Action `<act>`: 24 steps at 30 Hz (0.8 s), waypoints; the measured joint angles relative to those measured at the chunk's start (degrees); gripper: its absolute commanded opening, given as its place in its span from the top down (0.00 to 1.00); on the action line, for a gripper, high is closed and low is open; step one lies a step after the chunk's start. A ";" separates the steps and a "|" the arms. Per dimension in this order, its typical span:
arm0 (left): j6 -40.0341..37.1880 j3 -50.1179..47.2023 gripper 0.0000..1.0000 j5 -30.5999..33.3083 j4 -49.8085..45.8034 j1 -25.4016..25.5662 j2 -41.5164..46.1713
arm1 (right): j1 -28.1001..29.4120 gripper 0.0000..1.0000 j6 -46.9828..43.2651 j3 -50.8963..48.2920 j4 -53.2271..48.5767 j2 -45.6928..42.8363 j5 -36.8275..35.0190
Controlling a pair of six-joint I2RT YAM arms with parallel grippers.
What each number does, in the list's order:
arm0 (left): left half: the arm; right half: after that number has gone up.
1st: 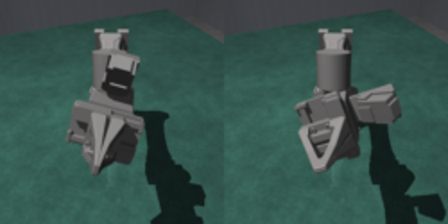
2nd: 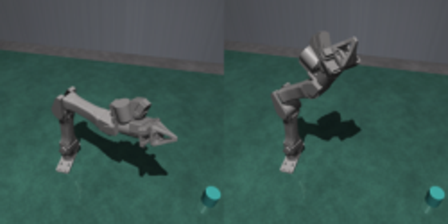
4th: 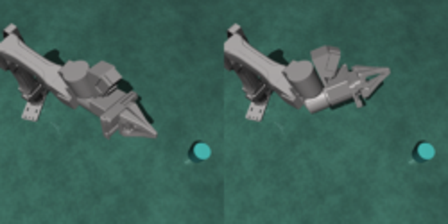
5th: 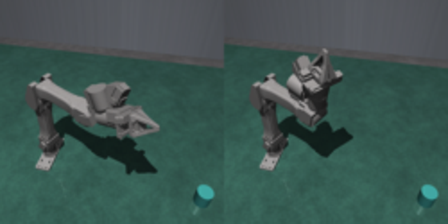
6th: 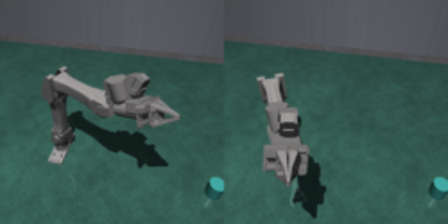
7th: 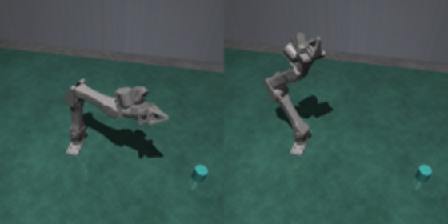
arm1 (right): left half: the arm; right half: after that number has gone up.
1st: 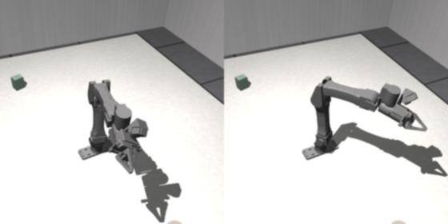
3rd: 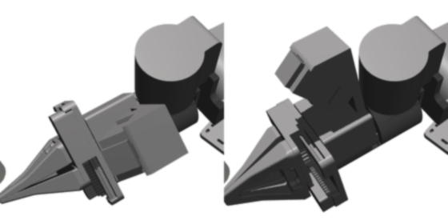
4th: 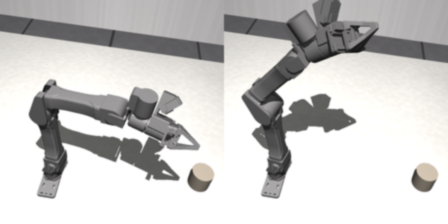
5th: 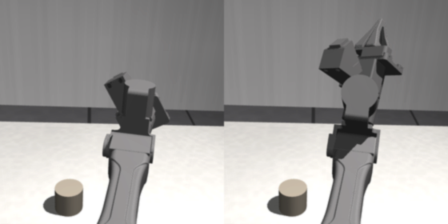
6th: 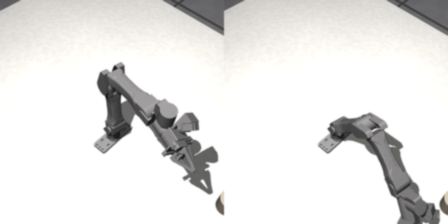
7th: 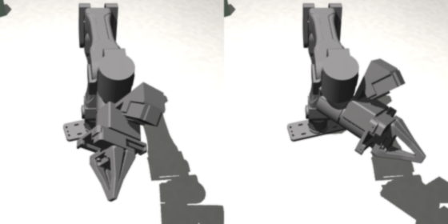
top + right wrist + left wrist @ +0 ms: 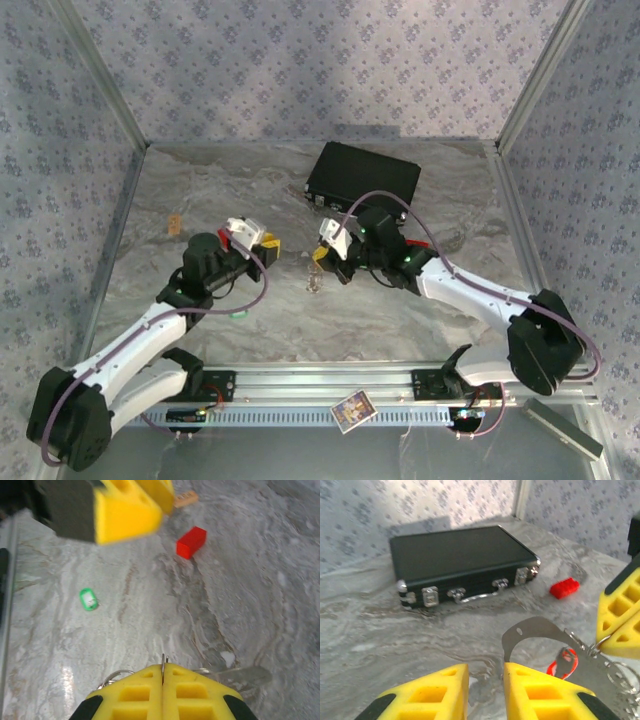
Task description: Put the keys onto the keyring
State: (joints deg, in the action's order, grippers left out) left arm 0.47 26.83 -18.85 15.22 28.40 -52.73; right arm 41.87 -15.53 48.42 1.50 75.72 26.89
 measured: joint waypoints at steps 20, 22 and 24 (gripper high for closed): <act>-8.44 -2.78 0.66 -15.98 4.55 5.31 -2.36 | 0.31 1.00 -5.95 -0.72 1.99 -3.54 10.03; -9.38 -2.78 0.67 -16.50 4.52 5.99 -2.73 | 0.61 1.00 -6.67 -0.72 1.40 -3.54 10.08; -10.12 -2.78 0.68 -16.74 4.46 6.29 -3.06 | 0.92 1.00 -7.52 -0.70 0.61 -3.54 10.08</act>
State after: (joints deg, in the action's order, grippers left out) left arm -9.65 24.05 -35.59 19.68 34.70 -55.79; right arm 42.78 -23.05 47.72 2.11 72.18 36.97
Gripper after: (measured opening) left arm 0.327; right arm 0.051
